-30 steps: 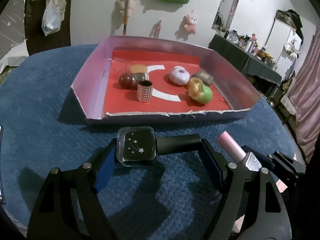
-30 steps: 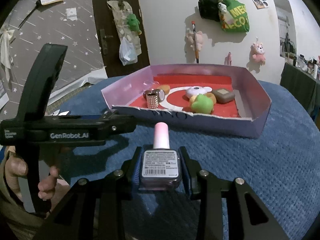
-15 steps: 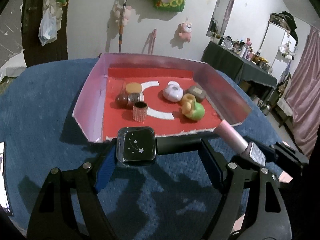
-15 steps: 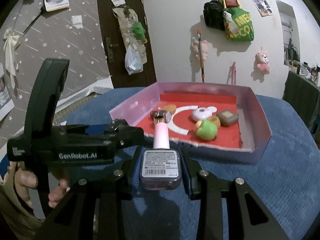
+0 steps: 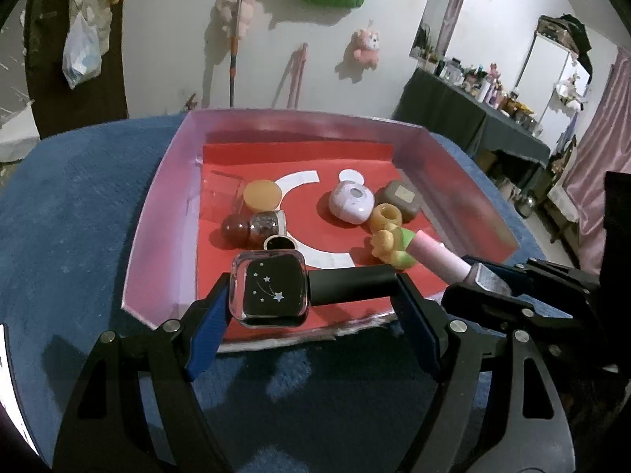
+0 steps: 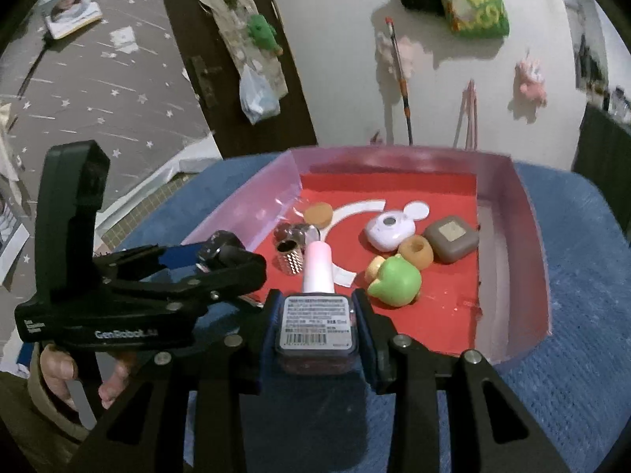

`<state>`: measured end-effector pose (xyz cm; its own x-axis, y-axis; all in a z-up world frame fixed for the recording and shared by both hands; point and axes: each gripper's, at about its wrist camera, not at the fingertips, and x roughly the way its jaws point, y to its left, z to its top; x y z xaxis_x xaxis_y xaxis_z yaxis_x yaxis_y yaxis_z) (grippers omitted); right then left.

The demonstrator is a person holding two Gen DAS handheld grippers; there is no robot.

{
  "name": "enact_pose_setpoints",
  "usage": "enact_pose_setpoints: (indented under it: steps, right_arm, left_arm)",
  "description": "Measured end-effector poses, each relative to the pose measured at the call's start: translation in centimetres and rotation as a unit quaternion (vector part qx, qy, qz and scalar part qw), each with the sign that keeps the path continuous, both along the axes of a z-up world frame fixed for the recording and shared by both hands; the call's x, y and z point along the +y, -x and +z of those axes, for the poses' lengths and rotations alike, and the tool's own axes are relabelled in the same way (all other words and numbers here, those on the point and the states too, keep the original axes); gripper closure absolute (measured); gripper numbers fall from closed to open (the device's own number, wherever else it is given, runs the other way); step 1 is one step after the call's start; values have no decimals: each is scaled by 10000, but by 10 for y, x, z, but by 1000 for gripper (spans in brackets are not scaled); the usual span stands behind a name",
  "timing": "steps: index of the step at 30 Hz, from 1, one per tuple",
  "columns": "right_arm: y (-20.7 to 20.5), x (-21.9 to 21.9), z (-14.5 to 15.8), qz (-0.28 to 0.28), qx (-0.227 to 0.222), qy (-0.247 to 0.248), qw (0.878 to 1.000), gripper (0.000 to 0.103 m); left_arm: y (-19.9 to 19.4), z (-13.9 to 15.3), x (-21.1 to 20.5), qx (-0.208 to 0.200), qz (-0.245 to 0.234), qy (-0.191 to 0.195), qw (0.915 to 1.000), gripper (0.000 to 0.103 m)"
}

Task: Organize rigid objects
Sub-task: 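Carry both nail polish bottles over the red box with both grippers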

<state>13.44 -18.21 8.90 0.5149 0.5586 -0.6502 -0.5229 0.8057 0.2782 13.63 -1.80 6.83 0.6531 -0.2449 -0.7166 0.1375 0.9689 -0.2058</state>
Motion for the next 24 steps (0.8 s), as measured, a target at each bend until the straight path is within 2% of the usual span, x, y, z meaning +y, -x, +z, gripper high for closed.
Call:
enact_pose_setpoints:
  steps: [7, 13, 18, 24]
  right_arm:
    - [-41, 3, -25, 116, 892, 4, 9960, 65]
    - [-59, 13, -41, 191, 1299, 69, 9913, 65]
    - [-63, 19, -45, 153, 1259, 205, 9917, 65]
    - [-66, 18, -38, -78, 947, 443, 9945, 65]
  left_arm:
    - [-23, -10, 5, 381, -90, -136, 9991, 25]
    - [-34, -21, 6, 769, -285, -129, 9965, 25]
    - [-43, -34, 2, 934, -318, -165, 9950, 25]
    - [-51, -42, 1, 914, -237, -215, 9953, 25]
